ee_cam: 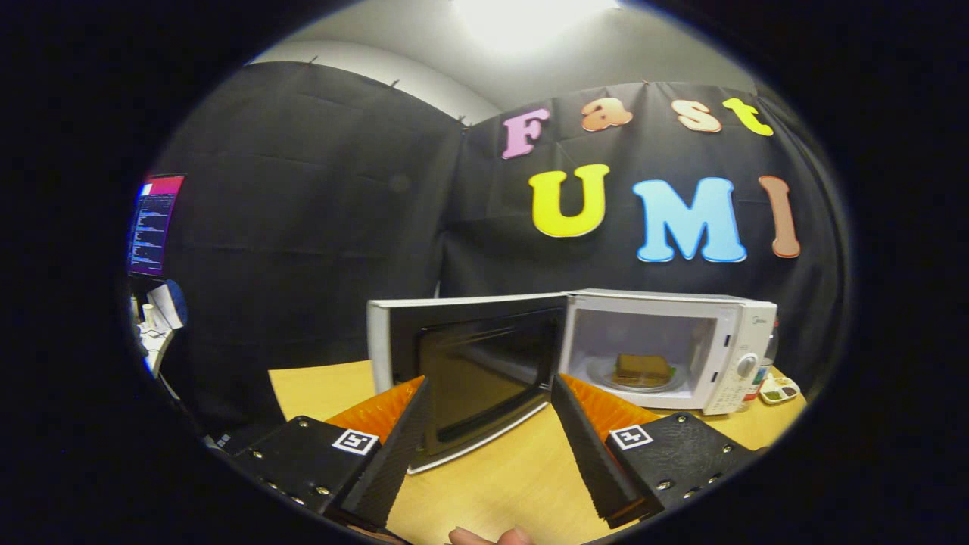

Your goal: Open the microwave, put the food inside, and close the microwave door.

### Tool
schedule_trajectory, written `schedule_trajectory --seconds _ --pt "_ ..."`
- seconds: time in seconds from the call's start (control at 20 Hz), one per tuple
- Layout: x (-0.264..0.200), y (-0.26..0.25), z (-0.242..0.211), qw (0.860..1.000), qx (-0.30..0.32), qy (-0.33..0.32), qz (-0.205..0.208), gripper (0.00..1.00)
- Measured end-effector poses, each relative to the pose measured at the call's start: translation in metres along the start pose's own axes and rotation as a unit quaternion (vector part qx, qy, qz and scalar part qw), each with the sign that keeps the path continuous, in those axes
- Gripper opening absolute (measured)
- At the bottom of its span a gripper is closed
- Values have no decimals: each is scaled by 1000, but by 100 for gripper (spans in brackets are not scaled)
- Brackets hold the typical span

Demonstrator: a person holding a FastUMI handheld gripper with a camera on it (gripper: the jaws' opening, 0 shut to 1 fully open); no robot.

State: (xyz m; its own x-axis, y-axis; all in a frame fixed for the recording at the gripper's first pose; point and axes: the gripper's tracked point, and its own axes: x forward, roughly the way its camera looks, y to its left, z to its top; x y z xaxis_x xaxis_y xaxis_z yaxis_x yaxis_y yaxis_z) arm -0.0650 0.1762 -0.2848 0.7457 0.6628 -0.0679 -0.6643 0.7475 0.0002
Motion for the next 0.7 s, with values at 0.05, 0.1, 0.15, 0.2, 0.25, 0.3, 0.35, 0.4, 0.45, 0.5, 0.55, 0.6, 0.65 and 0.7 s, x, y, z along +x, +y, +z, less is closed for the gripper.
schedule_trajectory --seconds 0.05,0.1,0.15,0.2,0.25,0.3,0.35,0.4,0.45,0.5,0.55,0.6,0.65,0.7 --pt "-2 21 3 1000 -1 -7 29 96" --pt "-5 40 4 999 -1 -9 53 96" --pt "-7 59 5 997 -3 -13 78 96" --pt "-5 79 9 995 -6 -21 99 96" --pt "-1 97 9 993 -12 -27 118 95" --pt "8 108 5 992 -18 -23 122 95" --pt "16 117 -1 992 -22 -18 125 95" --pt "28 129 -7 991 -23 -14 134 91" --pt "40 136 -12 991 -27 -10 129 88" --pt "51 138 -16 992 -31 -5 123 86" --pt "57 144 -19 993 -36 -3 116 83" --pt "68 148 -22 994 -37 -5 107 75" --pt "78 149 -23 994 -37 -7 98 69" --pt "87 144 -24 996 -42 -10 77 59"
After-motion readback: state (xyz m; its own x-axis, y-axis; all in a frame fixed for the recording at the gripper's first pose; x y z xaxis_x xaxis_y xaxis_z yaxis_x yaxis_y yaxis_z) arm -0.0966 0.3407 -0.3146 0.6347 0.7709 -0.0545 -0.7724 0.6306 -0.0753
